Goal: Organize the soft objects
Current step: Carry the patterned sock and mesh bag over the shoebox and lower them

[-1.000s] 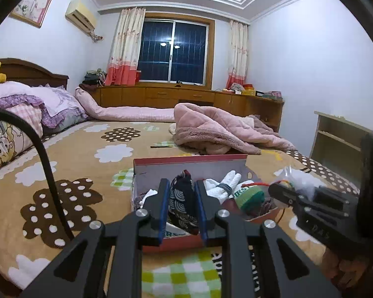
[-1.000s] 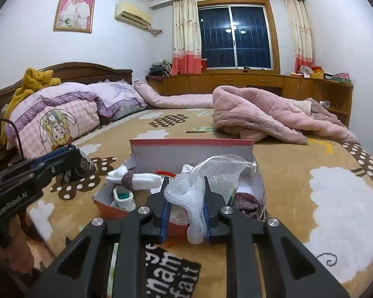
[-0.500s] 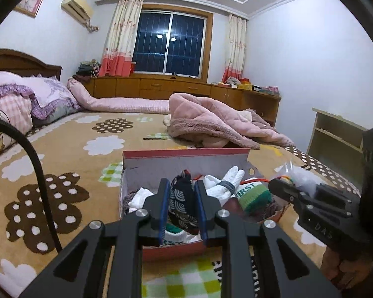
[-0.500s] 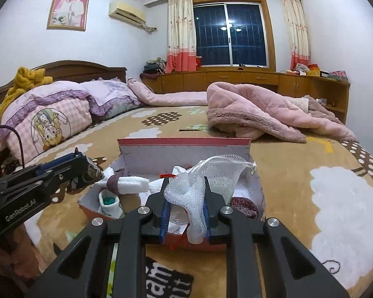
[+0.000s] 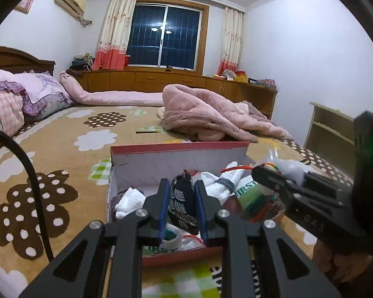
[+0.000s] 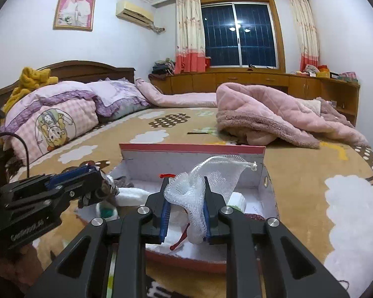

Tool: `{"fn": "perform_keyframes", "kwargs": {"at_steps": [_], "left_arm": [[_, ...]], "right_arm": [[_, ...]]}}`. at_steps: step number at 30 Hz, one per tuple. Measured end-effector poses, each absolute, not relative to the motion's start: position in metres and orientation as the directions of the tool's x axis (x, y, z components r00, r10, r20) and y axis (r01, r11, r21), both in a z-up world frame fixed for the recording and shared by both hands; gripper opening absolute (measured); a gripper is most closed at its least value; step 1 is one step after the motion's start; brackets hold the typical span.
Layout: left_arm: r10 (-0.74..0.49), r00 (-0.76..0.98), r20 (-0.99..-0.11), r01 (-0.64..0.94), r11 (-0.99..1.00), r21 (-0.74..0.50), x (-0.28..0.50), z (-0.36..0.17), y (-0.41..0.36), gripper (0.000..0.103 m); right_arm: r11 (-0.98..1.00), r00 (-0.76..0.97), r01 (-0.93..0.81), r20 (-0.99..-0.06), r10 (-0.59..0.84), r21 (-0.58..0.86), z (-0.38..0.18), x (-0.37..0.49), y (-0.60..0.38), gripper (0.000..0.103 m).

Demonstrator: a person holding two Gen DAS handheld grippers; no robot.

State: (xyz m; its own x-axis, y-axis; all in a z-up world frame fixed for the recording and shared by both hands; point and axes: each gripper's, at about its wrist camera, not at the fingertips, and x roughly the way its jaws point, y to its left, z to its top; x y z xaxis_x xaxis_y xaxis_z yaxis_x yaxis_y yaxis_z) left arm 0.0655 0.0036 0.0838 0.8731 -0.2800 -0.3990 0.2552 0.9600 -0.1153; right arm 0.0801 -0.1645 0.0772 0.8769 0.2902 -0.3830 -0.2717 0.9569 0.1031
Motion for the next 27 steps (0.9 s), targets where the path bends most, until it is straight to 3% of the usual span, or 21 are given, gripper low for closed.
{"fn": "perform_keyframes", "kwargs": {"at_steps": [13,23,27], "left_arm": [[-0.216,0.872,-0.438,0.224,0.974,-0.034,0.1,0.072,-0.009,0.021],[-0.241,0.857,-0.455,0.267,0.964,-0.006,0.12,0.067,-0.022,0.02],[-0.266,0.845,-0.464,0.288,0.957,-0.023,0.131,0.069,-0.023,0.02]], "right_arm": [[0.956,0.852,-0.279,-0.436,0.289,0.088,0.067,0.105,-0.155,0.022],[0.946,0.835,-0.315,-0.451,0.315,0.077,0.068,0.126,-0.147,0.021],[0.93,0.811,-0.325,-0.457,0.366,0.17,0.073,0.139,-0.155,0.021]]}}
